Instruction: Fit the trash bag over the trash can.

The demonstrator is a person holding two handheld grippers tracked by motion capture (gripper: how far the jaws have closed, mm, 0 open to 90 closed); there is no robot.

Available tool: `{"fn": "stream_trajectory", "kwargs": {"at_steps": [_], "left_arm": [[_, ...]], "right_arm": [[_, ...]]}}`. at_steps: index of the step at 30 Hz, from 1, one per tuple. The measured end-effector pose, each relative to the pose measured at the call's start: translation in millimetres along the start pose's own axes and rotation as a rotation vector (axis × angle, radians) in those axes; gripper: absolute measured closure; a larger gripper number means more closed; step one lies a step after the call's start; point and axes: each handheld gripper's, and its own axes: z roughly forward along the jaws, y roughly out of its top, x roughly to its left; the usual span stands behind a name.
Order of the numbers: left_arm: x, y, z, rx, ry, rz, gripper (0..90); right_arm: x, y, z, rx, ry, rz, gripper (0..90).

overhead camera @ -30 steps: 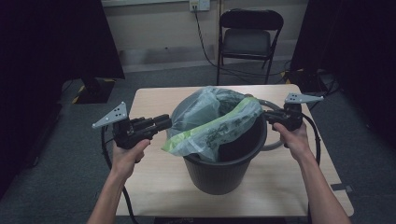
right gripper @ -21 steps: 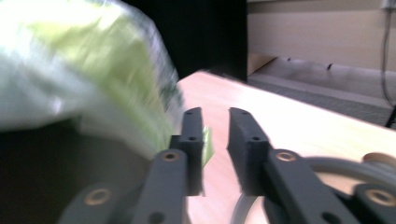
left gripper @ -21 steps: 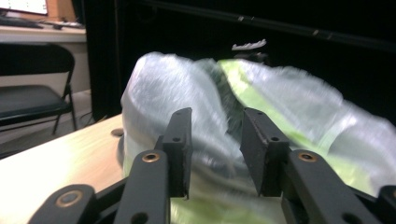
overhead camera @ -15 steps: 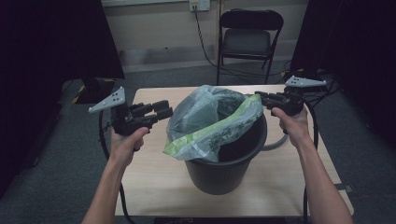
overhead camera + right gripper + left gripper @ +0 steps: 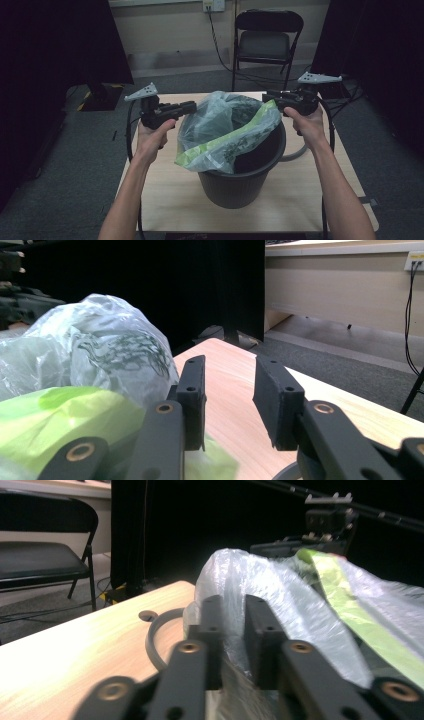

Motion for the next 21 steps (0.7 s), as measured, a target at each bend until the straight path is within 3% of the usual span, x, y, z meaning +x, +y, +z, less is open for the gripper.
{"fn": "stream_trajectory", "kwargs": {"at_steps": [5,8,12,15,17,21], "left_arm": [[-3.5,-11.6,-17.3,0.004,0.023,0.001,88.1],[-10.4,-18.5,-26.2,-0.012,0.004,0.01,88.5],[-17.8,-23.2,-36.6,0.003,-0.013,0.011,87.9],[-16.9,-23.6,-44.0,-0.012,-0.004,0.012,82.1],[-12.0,-19.5,-46.1,-0.045,0.006,-0.008,67.5],[-5.1,-7.6,-34.6,-0.064,-0.002,-0.019,60.5]], "right_arm": [[1.9,5.0,-3.5,-0.012,-0.008,-0.006,63.5],[5.4,10.3,-5.4,-0.017,-0.008,-0.013,62.4],[12.2,17.0,-3.9,-0.009,-0.004,-0.028,59.8],[17.2,21.1,-3.7,-0.015,0.008,-0.039,58.9],[20.2,24.8,-1.7,-0.012,0.006,-0.042,58.0],[21.4,27.4,-0.4,-0.019,0.01,-0.043,57.8]]}}
